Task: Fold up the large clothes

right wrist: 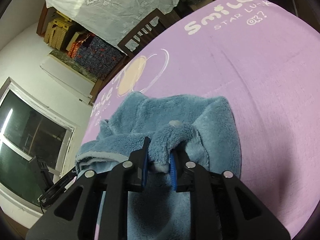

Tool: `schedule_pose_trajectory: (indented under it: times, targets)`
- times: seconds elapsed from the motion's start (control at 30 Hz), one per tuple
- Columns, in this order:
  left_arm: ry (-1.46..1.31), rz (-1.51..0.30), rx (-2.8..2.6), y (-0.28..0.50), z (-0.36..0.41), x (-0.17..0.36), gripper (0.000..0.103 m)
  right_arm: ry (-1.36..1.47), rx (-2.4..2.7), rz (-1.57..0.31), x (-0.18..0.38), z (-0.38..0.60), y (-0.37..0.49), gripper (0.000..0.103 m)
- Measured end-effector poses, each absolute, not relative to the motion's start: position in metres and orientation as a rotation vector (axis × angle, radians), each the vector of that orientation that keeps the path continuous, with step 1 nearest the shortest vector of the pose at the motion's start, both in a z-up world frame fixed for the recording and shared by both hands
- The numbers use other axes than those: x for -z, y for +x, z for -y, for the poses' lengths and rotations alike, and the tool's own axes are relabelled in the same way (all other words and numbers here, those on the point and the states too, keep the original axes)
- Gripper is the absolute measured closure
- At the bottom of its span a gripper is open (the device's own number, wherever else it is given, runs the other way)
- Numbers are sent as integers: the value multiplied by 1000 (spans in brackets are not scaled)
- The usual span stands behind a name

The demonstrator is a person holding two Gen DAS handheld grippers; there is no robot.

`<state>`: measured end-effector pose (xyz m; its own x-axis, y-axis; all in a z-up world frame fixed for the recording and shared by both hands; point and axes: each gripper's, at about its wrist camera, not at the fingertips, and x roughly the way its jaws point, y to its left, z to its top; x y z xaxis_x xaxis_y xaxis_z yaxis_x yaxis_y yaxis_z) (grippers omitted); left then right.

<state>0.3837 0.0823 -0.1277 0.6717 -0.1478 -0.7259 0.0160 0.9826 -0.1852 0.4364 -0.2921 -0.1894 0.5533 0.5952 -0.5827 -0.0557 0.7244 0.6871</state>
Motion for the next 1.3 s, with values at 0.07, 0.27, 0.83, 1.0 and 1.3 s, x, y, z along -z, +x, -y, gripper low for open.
schedule_pose_trajectory:
  times: [0.07,0.27,0.83,1.0,1.3]
  targets:
    - [-187,-831,99,381,-85,124,84,689,-453,-882,178,295,431,64]
    - [-275,-744,110,346,-100,89,46,627,-474,-762,130,295,394,50]
    - [-248,-704,20,347,-122,38,47,495,-361,-742,92,295,394,50]
    - [-260,-801,16,388,-111,77,50,515,-324,-832,137,291,435,50]
    - [-194,-852,38,424,-98,114,52,555,-318,-890,182,291,471,45]
